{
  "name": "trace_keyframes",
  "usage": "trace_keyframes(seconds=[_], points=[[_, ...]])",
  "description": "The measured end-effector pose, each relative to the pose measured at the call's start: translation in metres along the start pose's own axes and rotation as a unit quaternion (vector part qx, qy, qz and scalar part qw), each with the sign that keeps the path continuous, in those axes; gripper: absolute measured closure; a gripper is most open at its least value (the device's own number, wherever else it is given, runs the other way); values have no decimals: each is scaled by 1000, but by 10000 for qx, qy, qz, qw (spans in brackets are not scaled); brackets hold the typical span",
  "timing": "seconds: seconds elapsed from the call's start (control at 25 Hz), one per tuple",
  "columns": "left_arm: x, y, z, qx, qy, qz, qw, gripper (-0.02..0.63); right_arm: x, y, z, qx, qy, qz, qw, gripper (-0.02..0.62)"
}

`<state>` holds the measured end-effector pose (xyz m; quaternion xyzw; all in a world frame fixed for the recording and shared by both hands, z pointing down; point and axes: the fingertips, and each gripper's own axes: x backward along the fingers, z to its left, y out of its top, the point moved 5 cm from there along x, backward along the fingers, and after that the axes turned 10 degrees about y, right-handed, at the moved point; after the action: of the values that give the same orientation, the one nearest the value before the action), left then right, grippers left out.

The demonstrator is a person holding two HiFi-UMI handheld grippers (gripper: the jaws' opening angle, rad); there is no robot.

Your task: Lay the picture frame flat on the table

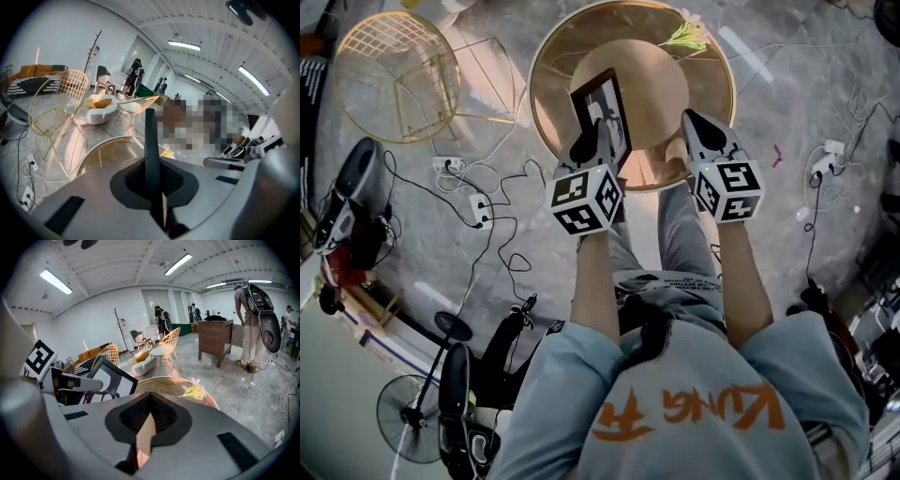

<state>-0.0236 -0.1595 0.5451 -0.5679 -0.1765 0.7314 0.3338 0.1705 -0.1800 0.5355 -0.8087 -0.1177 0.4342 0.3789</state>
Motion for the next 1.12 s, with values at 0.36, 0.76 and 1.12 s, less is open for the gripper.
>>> trace_keyframes(seconds=[0.36, 0.76, 1.12], points=[[-44, -30, 23, -157, 43, 381, 9991, 574, -50, -41, -6, -94, 237, 407, 9988, 597], [-96, -50, 23, -166, -273, 649, 9974, 574, -86, -72, -25, -212, 311, 703, 9968, 597], [-145, -43, 20, 385, -615, 646, 9953, 574, -104, -82, -46, -248, 361, 878, 9952, 597]])
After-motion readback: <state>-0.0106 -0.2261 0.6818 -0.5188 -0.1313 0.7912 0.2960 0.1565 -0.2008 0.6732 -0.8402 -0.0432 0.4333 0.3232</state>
